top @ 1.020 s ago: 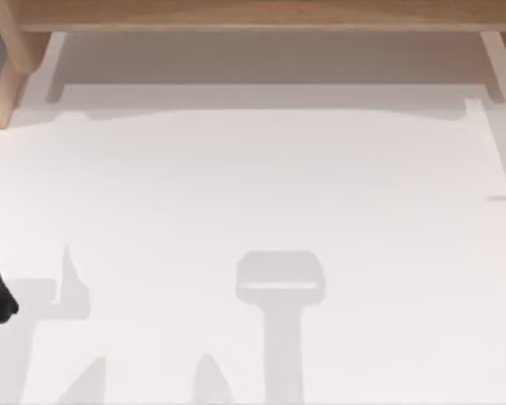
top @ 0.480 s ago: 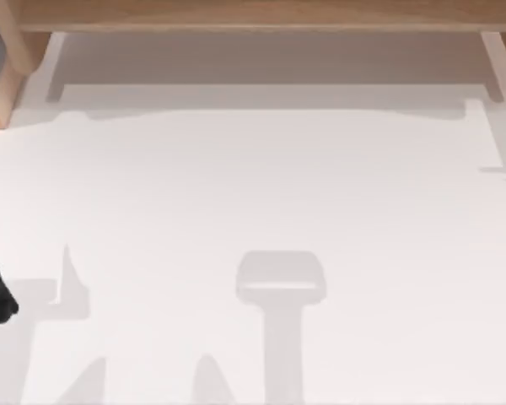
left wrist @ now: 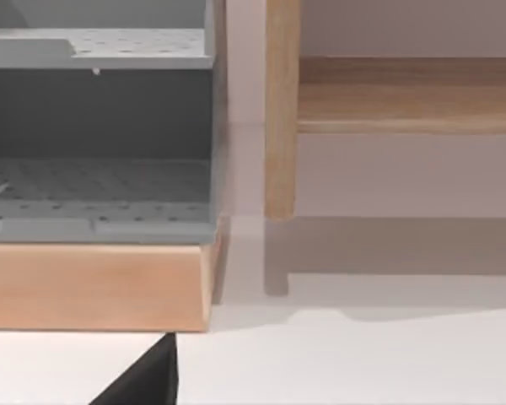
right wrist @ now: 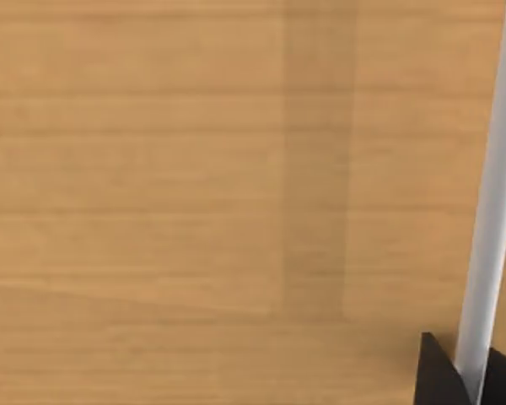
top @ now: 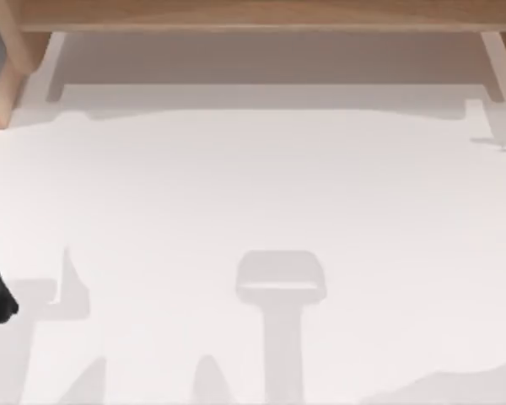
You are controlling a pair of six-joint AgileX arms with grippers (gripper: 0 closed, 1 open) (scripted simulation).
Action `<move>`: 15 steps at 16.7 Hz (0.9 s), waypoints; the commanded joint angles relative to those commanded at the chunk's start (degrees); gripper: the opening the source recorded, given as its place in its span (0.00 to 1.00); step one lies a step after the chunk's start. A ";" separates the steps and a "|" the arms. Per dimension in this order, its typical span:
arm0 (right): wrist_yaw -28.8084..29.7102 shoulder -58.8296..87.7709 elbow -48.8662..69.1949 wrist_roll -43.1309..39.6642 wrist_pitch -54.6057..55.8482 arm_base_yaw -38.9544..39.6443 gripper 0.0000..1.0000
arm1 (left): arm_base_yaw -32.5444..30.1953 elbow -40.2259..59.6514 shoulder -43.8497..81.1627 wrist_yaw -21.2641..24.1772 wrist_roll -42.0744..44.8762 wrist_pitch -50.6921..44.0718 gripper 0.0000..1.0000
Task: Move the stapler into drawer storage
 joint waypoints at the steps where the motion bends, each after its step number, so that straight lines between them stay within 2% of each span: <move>1: 0.50 0.53 1.63 -0.09 -0.83 0.59 0.00 | 0.00 0.00 0.00 0.00 0.00 0.00 1.00; 9: 1.45 1.68 4.32 -0.37 -2.50 1.39 0.00 | 0.00 0.00 0.00 0.00 0.00 0.00 1.00; 15: 3.70 6.55 17.38 -0.35 -9.01 3.75 0.00 | 0.00 0.00 0.00 0.00 0.00 0.00 1.00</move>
